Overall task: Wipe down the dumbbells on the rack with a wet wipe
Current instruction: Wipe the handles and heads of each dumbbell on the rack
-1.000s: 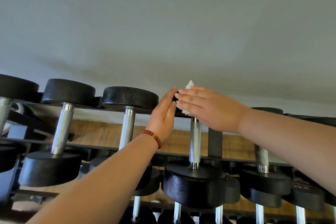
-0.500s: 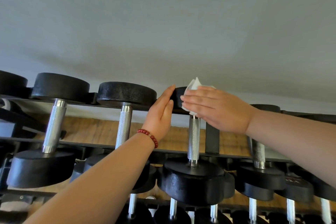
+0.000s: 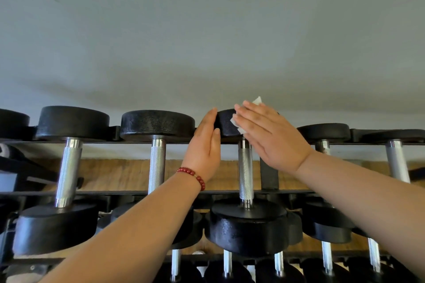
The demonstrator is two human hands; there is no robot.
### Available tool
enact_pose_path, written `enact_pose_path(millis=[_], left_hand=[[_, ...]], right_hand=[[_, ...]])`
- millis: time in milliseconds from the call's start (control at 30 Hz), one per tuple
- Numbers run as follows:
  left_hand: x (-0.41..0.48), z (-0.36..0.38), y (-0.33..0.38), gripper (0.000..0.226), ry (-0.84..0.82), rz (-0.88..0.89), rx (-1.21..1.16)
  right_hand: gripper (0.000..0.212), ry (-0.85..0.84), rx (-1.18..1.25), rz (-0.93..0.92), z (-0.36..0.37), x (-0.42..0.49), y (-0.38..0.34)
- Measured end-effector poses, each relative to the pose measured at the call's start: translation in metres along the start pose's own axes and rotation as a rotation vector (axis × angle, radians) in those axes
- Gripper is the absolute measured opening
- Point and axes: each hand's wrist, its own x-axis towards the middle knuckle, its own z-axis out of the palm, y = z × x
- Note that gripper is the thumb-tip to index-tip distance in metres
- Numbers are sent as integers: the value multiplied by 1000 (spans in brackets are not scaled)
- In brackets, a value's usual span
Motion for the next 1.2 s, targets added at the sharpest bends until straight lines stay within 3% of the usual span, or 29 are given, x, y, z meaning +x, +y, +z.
enact_pose_path(millis=[133,467,700,900,1200], left_hand=[[1,5,8,51,21,15,67],[1,10,11,54,-4,164,166],[-11,14,12,59,-28,153,233],[-32,23,19,67,4,235,425],[-54,53,42,56,73,264,562]], right_hand=[[46,95,71,259,10,6,-24],[55,63,128,380,10,-5,-25],[53,86,24,311,6,-21,-26],[73,80,-4,238,0,-32,-21],[72,42,-3,208,-18,-87,-4]])
